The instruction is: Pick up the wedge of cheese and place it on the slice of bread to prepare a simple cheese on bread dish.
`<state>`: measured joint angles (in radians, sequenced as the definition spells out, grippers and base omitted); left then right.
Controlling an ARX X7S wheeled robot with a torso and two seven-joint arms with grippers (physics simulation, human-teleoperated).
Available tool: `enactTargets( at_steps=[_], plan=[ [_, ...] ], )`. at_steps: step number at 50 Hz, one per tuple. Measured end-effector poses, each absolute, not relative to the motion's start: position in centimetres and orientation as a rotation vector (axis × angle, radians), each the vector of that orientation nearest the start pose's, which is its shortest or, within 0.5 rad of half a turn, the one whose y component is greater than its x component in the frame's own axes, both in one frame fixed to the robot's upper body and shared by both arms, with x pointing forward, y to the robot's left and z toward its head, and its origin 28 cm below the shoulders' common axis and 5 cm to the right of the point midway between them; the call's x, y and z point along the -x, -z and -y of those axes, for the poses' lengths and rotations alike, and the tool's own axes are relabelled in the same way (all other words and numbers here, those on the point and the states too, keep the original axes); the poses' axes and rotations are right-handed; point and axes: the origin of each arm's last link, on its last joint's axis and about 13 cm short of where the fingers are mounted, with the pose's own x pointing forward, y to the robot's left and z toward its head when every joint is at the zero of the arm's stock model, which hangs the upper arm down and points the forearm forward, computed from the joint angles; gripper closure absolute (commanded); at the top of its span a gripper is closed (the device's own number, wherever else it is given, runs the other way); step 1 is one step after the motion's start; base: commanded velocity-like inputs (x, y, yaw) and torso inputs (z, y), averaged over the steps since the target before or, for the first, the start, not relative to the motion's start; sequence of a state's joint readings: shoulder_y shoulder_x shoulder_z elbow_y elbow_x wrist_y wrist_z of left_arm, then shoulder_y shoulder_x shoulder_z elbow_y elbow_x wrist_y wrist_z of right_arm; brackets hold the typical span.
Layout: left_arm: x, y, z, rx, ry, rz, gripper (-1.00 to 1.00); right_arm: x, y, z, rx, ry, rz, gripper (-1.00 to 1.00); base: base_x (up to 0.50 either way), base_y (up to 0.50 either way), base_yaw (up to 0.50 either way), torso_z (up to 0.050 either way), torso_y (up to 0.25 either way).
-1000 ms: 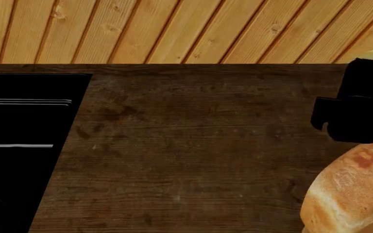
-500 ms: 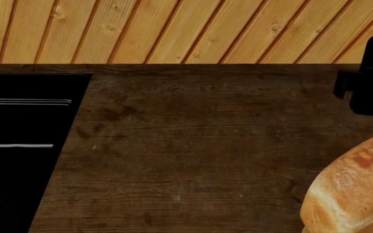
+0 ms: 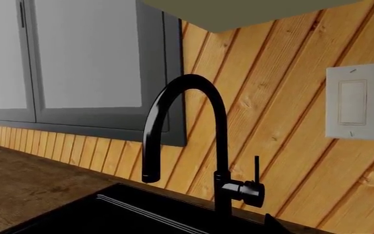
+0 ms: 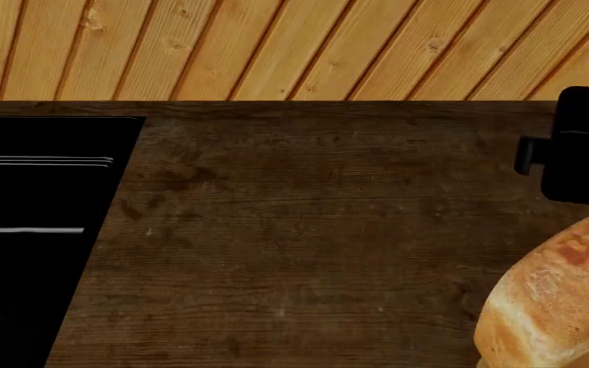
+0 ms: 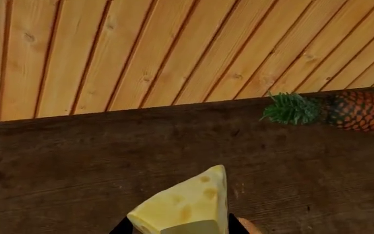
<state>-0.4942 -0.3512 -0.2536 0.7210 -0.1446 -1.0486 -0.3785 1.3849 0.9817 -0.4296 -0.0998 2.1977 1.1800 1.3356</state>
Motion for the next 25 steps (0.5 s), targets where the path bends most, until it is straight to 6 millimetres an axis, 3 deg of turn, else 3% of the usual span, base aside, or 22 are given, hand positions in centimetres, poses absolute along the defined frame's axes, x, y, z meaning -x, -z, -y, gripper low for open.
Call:
enactTargets(
  at_steps=[25],
  plan=[
    [-22.8,-21.6,-30.2,-0.118,-0.61,0.241,-1.0,-22.1,-33.2,19.2,-0.006,0.135,-0.443,1.0,0.0,0.0,0.0,0.0,0.0]
  ],
)
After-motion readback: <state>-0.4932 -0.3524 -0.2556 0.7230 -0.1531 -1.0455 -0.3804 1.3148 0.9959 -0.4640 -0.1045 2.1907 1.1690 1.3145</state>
